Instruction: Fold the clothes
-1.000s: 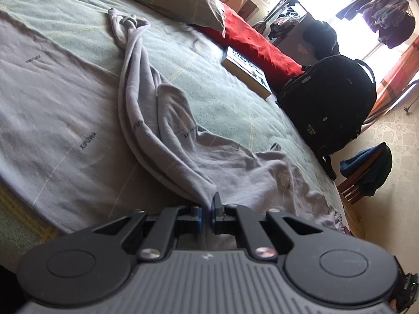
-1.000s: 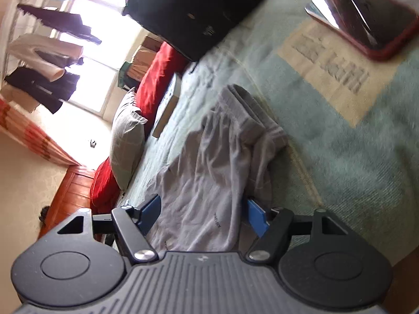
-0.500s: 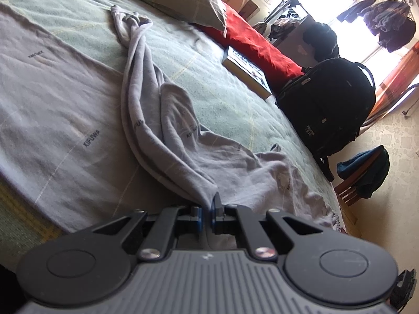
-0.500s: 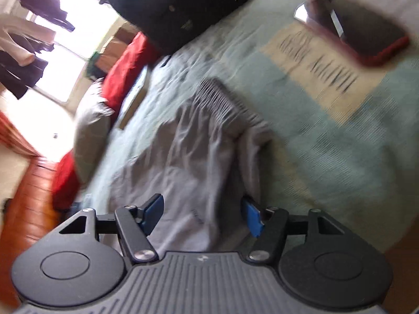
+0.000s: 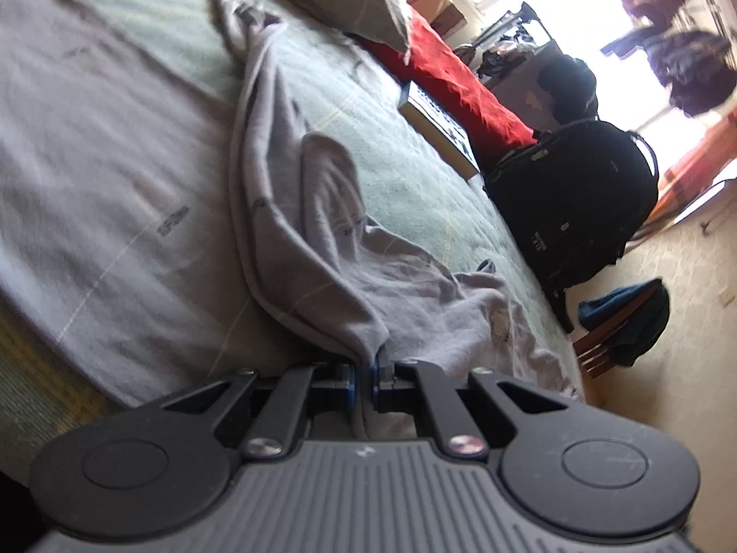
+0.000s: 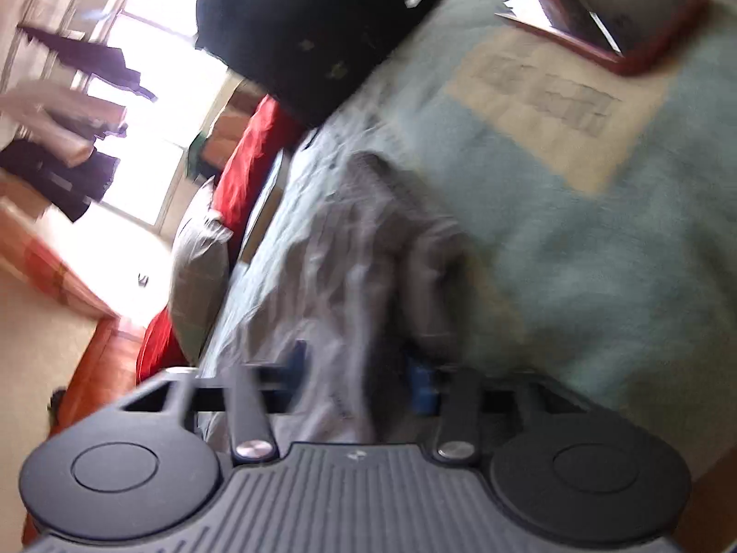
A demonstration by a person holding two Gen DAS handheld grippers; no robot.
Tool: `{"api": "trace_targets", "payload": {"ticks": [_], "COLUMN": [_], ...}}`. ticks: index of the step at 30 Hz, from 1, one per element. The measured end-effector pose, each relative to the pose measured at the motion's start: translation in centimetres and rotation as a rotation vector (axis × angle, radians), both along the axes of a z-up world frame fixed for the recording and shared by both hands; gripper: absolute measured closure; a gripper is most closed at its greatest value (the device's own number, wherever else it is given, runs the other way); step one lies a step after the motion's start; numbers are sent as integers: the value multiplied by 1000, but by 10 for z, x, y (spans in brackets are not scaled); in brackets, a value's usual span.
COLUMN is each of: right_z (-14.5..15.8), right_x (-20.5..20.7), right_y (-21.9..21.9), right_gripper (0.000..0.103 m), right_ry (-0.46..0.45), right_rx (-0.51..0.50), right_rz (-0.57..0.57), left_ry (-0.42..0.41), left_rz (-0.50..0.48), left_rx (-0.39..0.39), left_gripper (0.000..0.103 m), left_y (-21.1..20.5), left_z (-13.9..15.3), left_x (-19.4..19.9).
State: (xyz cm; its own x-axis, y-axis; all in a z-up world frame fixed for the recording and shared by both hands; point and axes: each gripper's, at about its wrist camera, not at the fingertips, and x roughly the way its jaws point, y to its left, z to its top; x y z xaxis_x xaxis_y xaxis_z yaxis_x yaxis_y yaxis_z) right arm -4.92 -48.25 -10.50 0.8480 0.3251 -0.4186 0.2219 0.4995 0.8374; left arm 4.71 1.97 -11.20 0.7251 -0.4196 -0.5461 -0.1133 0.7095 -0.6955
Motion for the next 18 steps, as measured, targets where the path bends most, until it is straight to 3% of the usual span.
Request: {"api": "trace_targets", "payload": {"ticks": [2, 5, 7, 8, 9, 10, 14, 18], "right_z": [3, 17, 7, -3, -12, -19, -20, -4], "right_x": [-3, 1, 9, 9, 9, 9, 12, 14], "right_y": [-5, 2, 4, 4, 3, 3, 5, 1], "right_gripper": [73, 72, 73, 78, 94, 102, 102, 99], "right_ry": [-13, -60, -41, -40, -39, -45, -73, -70], "right_rx": [37, -30, -24, -11, 3, 13, -21, -26], "right_rz": [-10, 8, 16, -1, -17, -27, -11, -4], "left_ry": [2, 3, -2, -1, 0, 2, 7, -4], "left_rz": [4, 8, 9, 11, 14, 17, 29, 31], "left_rx": [-17, -33, -34, -43, -55, -67, -128, -106], "left_gripper": [99, 99, 98, 98, 97, 95, 94, 100], "left_y": [2, 3, 3, 4, 6, 8, 15, 12], "left_z": [-3, -6, -7, -9, -11, -14, -22, -7], "left_x": [1, 1, 1, 1, 1, 1, 1, 2]}}
